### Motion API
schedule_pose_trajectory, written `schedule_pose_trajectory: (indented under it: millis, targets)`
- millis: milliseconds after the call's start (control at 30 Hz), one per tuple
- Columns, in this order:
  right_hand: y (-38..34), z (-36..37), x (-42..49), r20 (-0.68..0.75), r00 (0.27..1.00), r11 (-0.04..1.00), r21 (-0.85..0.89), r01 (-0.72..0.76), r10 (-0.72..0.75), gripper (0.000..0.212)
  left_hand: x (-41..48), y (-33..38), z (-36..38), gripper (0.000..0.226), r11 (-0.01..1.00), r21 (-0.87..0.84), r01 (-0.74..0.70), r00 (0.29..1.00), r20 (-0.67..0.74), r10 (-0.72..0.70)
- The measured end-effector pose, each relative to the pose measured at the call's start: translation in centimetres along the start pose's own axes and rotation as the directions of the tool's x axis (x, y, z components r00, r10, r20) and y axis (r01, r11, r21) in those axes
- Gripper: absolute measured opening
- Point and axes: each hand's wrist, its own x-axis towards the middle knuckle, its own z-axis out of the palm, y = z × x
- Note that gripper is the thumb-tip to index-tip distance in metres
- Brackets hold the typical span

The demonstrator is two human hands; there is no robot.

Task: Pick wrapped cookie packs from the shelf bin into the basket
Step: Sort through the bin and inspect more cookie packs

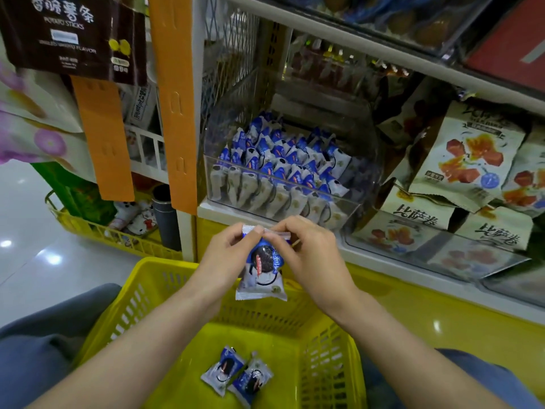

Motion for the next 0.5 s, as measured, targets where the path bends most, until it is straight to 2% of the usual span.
schedule_pose_trajectory:
  millis: [100,167,233,300,367,400,433,500]
  targets:
    - [0.3,0.1,0.1,-0.055,0.985,0.976,0.156,-0.154,0.164,0.01,-0.2,0.4,0.2,0.025,0.998,-0.051,0.042,0.997,0.072,-0.038]
    - [0.5,0.1,0.4,-0.091,0.934,0.903,0.303,-0.305,0.346,0.015,-0.1,0.5,0.3,0.028,0.997,-0.051,0.056,0.995,0.082,-0.052]
    - [0.7,0.0,0.7,-0.028,0.849,0.737,0.513,-0.441,0.528,0.015,0.0,0.5,0.2,0.033,0.998,-0.051,0.04,0.999,0.037,-0.038]
    - [0.8,-0.1,0.7,0.103,0.775,0.536,0.666,-0.519,0.623,0.007,0.2,0.6,-0.1,0.031,0.996,-0.084,0.0,1.0,-0.027,-0.003]
    - [0.7,0.1,0.4,0.218,0.748,0.398,0.736,-0.548,0.627,0.014,0.6,0.7,-0.5,0.023,0.99,-0.13,-0.054,0.995,-0.09,0.042]
    - [0.7,0.2,0.2,0.274,0.75,0.377,0.731,-0.569,0.602,0.019,0.7,0.7,-0.7,0.019,0.989,-0.119,-0.085,0.99,-0.125,0.07]
    - [0.6,0.3,0.0,0.334,0.753,0.395,0.692,-0.605,0.567,0.022,0.9,0.6,-0.9,0.016,0.99,-0.088,-0.113,0.983,-0.158,0.099]
    - [0.4,0.4,-0.2,0.464,0.742,0.496,0.554,-0.669,0.483,0.024,1.1,0.6,-1.0,0.014,0.989,-0.012,-0.146,0.972,-0.189,0.141]
